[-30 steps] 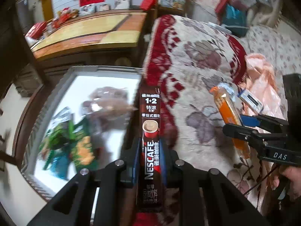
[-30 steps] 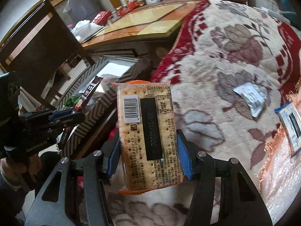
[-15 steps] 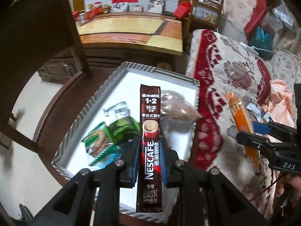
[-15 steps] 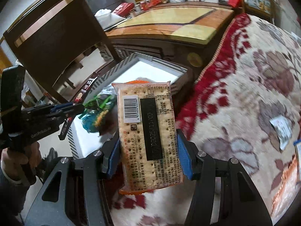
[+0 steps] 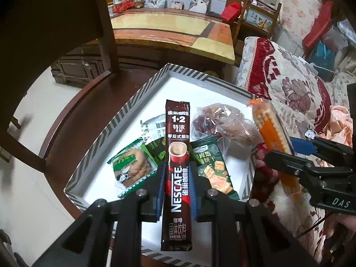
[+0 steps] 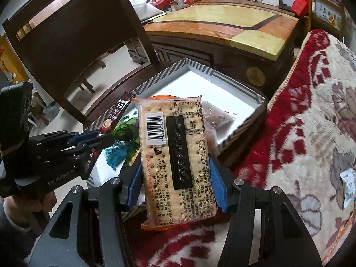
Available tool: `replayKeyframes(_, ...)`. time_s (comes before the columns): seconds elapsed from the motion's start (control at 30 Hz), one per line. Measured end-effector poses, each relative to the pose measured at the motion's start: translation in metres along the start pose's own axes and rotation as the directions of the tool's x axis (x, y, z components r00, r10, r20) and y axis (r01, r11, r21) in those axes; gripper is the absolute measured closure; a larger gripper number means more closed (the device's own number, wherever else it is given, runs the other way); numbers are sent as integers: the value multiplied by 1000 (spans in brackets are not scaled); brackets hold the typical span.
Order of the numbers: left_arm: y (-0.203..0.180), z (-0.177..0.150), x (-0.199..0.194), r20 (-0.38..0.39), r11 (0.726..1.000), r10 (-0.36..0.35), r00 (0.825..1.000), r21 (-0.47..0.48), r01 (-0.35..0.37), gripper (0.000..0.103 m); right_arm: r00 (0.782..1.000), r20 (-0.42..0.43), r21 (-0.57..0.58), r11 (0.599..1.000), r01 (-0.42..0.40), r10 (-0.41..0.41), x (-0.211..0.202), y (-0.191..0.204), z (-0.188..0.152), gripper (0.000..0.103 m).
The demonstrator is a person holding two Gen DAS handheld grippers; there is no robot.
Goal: Organize snacks
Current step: 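Carry the Nescafe stick and cracker packet over the striped tray with both tools, then open both tools to drop the Nescafe stick and cracker packet into the tray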
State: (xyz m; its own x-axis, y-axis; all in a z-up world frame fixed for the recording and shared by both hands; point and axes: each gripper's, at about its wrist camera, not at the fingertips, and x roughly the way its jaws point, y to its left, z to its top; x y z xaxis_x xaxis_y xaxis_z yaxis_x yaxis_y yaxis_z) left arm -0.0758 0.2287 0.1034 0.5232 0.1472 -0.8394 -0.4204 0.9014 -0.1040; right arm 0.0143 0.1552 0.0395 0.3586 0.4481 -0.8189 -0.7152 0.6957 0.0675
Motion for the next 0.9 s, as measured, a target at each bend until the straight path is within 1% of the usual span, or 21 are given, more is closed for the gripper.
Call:
replayKeyframes(0.27, 11, 4, 12, -21, 999, 9, 1000, -43, -10, 82, 999, -33, -7, 1000, -16, 16, 22, 8, 13, 49)
replayKeyframes(0.53, 20, 3, 23, -40, 997, 41, 998, -67, -44, 82, 996, -86, -40, 999, 5, -9, 63, 20, 31, 49)
replayKeyframes(0.7, 27, 0, 31, -58, 994, 48, 997, -95, -53, 80, 991, -130, -78, 997, -27, 16, 83, 36, 33, 50)
replayKeyframes(0.73, 29, 0, 31, -60, 994, 49, 997, -99, -55, 78, 992, -126, -87, 996, -26, 15, 83, 38, 32, 49)
replayKeyframes(0.8, 29, 0, 32, -61, 993, 55, 997, -103, -61, 78, 993, -109, -80, 996, -45, 37, 78, 38, 29, 47)
replayKeyframes(0.83, 28, 0, 31, -62, 992, 56, 997, -106, -63, 75, 993, -104, -62, 996, -66, 60, 75, 36, 27, 44)
replayKeyframes(0.87, 28, 0, 31, -62, 992, 56, 996, -109, -63, 66, 991, -90, -33, 994, -102, 99, 70, 32, 25, 40)
replayKeyframes(0.9, 27, 0, 29, -61, 992, 58, 996, -111, -65, 58, 989, -77, -15, 991, -131, 130, 65, 30, 24, 39)
